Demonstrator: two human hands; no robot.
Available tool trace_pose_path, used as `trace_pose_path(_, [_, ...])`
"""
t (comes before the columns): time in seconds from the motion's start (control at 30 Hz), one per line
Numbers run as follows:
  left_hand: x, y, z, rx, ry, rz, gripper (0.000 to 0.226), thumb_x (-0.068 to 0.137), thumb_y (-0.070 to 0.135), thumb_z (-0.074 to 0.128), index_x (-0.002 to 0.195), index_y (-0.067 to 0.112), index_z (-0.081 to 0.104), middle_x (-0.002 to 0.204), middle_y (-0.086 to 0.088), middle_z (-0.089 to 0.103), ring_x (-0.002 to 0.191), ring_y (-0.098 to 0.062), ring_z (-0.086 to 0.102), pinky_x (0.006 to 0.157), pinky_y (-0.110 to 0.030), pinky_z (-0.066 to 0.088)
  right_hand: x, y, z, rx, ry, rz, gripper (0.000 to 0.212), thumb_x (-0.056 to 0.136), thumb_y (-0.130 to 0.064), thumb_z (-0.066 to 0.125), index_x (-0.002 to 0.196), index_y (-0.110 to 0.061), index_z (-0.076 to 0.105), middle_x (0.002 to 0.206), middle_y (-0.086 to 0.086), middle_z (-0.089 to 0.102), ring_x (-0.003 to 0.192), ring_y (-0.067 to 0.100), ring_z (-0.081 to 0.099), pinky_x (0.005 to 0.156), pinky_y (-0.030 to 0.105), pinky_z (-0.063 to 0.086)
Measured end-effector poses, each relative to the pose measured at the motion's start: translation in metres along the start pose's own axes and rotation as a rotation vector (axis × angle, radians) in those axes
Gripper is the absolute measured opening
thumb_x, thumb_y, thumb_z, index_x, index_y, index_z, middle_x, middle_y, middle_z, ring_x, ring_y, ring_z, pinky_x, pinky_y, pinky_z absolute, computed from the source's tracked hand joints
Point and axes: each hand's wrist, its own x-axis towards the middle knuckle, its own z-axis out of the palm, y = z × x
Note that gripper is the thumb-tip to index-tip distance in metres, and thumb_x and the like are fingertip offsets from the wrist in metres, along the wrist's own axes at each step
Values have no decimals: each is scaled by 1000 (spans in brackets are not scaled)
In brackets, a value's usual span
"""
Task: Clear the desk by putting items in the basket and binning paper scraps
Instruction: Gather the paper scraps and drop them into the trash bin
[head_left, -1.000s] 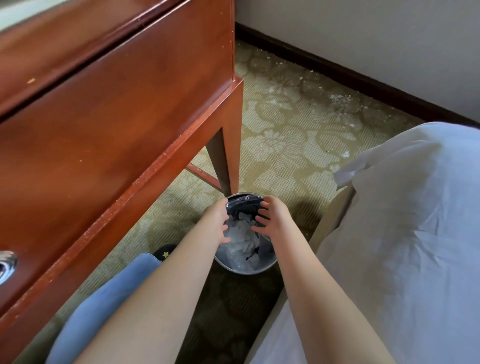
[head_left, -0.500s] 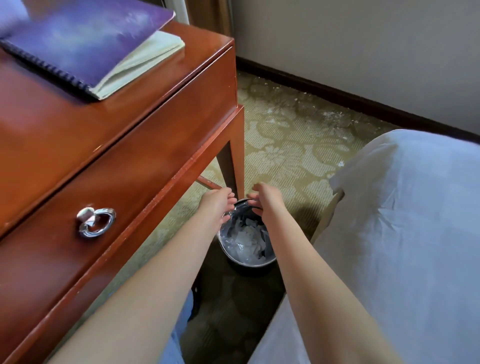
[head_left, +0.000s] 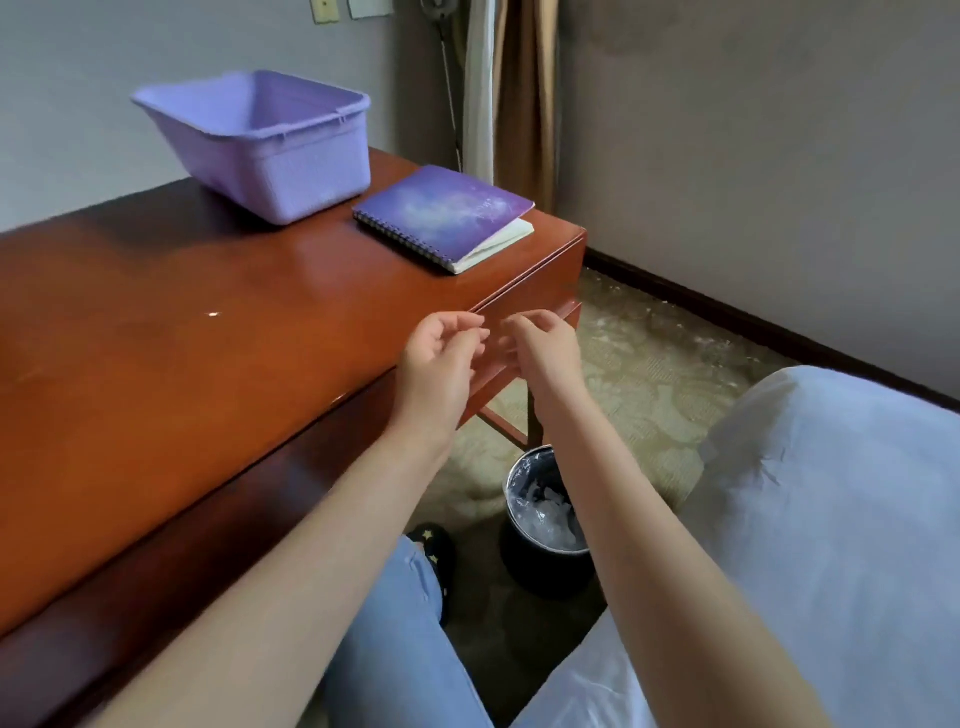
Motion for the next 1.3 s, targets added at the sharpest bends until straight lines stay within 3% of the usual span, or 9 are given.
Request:
trace_pose_path(0.1, [-10, 31, -46, 7, 124, 131, 23, 89, 5, 49, 80, 24, 57, 86, 5, 63, 76, 0, 57, 68, -15, 43, -32, -41, 37, -4, -101, -123, 15, 84, -15, 52, 76, -24, 62, 63, -2, 65, 60, 18, 61, 66, 34, 51])
trace_pose_path(0.27, [-28, 67, -133, 81, 334, 255, 25, 89, 4, 49, 78, 25, 57, 85, 6, 63, 78, 0, 57, 73, -20, 43, -86, -83, 109, -107, -253, -298, 14, 80, -24, 52, 69, -30, 57, 71, -3, 65, 82, 28, 66, 83, 45, 55])
trace_pose_path(0.53, [-86, 73, -277, 242, 666, 239, 13, 92, 16, 51, 87, 24, 61, 93, 10, 64, 92, -4, 58, 81, -22, 47, -190, -85, 221, -263, -580, -468, 11, 82, -16, 51, 79, -19, 61, 81, 5, 69, 85, 28, 66, 81, 39, 54])
trace_pose_path(0.7, [-128, 62, -344, 396, 823, 191, 13, 93, 16, 51, 92, 19, 63, 89, 12, 61, 85, -2, 54, 73, -16, 42, -244, -70, 267, -382, -799, -585, 16, 88, -18, 52, 94, -12, 66, 90, 1, 67, 89, 22, 60, 72, 27, 41])
trace_pose_path(0.77, [-143, 54, -369, 543, 819, 165, 14, 94, 15, 50, 95, 18, 64, 96, 10, 61, 89, -3, 54, 72, -14, 40, -257, -57, 275, -483, -890, -686, 18, 88, -20, 54, 99, -14, 67, 100, 2, 68, 95, 21, 59, 75, 27, 42])
trace_pose_path(0.87, [-160, 37, -398, 805, 721, 124, 19, 93, 17, 51, 107, 18, 63, 113, 8, 57, 112, -11, 50, 91, -23, 39, -263, -38, 282, -638, -872, -867, 22, 87, -22, 56, 106, -17, 66, 107, 3, 64, 103, 25, 54, 79, 30, 43])
trace_pose_path(1.0, [-168, 17, -405, 1064, 469, 4, 48, 93, 31, 51, 139, 20, 41, 149, 6, 33, 143, -14, 19, 112, -31, 20, -270, -20, 289, -650, -907, -906, 36, 92, -11, 46, 127, -11, 54, 128, 5, 56, 120, 25, 49, 89, 31, 41])
trace_pose_path(1.13, [-162, 11, -407, 1280, 395, -43, 62, 94, 38, 47, 148, 22, 22, 158, 6, 10, 147, -13, -3, 116, -36, 11, -273, -14, 300, -708, -962, -957, 57, 86, 4, 40, 141, -10, 41, 151, 8, 35, 141, 25, 29, 107, 36, 37])
trace_pose_path(1.3, [-153, 12, -417, 1292, 474, 30, 57, 95, 30, 49, 146, 17, 28, 157, -1, 19, 147, -17, 3, 116, -38, 15, -276, -20, 322, -678, -987, -912, 57, 84, 3, 44, 140, -8, 40, 151, 13, 31, 137, 30, 35, 103, 42, 40])
